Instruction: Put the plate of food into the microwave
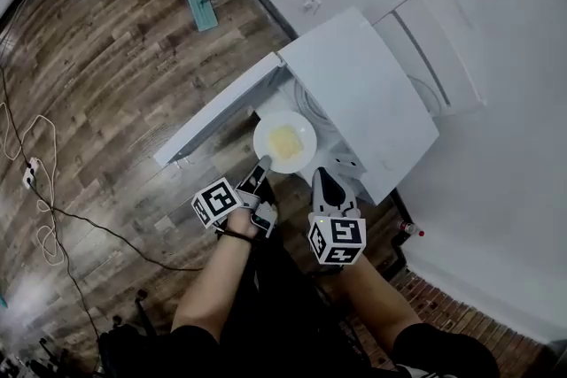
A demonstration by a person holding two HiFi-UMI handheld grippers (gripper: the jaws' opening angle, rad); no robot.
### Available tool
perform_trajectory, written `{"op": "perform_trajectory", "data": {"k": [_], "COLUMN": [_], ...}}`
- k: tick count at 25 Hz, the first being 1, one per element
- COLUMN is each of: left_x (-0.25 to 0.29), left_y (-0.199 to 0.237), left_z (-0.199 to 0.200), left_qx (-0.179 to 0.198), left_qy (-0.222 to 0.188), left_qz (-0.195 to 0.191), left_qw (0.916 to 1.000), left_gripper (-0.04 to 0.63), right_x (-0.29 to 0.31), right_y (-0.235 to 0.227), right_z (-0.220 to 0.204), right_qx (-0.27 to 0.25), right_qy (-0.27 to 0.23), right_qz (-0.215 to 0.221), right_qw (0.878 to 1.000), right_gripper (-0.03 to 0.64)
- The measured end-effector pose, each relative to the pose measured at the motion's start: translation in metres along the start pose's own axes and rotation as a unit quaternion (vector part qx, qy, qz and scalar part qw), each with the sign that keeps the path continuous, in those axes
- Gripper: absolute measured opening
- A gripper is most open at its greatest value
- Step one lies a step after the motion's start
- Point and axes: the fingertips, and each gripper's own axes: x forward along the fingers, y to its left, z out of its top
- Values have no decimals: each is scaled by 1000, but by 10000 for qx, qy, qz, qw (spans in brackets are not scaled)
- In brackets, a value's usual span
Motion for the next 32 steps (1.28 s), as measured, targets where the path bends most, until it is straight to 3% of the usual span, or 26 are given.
{"op": "perform_trajectory", "data": {"k": [4,9,14,19,25,32], "left_x": [35,81,129,170,204,230], "left_y": [31,56,68,66,62,62], "left_z": [6,5,-1,-9,-17,-15], "left_qx": [-30,207,519,646,921,1282], "left_qy": [29,120,357,592,949,1066], "left_qz": [-96,-190,-397,-472,-264,19], "left_qw": [9999,9995,9972,9950,9909,9860], "left_gripper": [15,15,15,15,15,15], "right_x": [29,46,50,58,71,67], "right_y": [-3,-17,-32,-33,-28,-37], "right_z": [-30,-55,-71,-75,-81,-82], "right_qx": [-129,-217,-51,-88,19,123], "right_qy": [173,310,598,576,613,650], "right_qz": [37,22,-8,-16,-46,-121], "right_qw": [9998,9993,9982,9983,9981,9977], "right_gripper": [6,6,6,6,6,6]}}
